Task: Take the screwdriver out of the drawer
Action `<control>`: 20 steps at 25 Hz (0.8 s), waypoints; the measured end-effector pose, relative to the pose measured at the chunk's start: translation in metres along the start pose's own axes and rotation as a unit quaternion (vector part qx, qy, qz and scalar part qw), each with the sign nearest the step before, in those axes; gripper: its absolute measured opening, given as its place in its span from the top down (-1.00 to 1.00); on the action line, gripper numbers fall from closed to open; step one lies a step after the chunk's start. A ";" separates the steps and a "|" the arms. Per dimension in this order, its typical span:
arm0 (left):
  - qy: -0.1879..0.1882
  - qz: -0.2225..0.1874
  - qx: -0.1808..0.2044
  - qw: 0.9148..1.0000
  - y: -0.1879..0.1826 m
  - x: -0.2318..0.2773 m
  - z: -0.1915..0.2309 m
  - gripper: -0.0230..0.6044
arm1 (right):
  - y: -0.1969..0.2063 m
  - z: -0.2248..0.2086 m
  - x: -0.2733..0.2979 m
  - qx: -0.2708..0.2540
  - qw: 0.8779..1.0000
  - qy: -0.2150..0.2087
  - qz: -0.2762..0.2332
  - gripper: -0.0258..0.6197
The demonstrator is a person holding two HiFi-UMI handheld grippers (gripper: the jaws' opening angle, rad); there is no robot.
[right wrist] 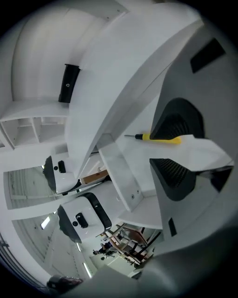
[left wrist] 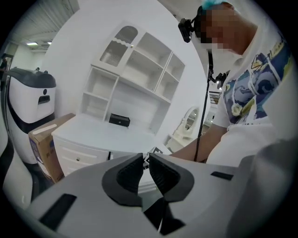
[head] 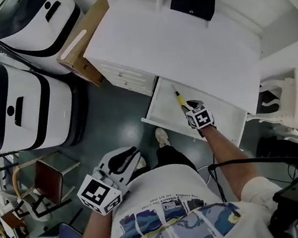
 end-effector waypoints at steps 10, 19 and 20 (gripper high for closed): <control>-0.042 0.031 -0.014 0.999 -0.017 0.020 0.017 0.83 | 0.000 -0.018 0.062 -0.001 0.999 0.007 0.046 0.45; -0.057 0.033 -0.016 0.998 -0.028 0.031 0.028 0.83 | 0.002 -0.020 0.082 0.007 0.998 0.024 0.057 0.55; -0.058 0.032 -0.016 0.998 -0.029 0.031 0.028 0.83 | 0.001 -0.019 0.081 0.007 0.998 0.024 0.063 0.57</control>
Point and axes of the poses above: the fingertips, and each gripper's own axes: x forward along the fingers, z to its left, y out of its underside, the point moved 10 cm from there along -x, backward along the fingers, and after that the axes turned 5 degrees about x, right-handed, at the moved point
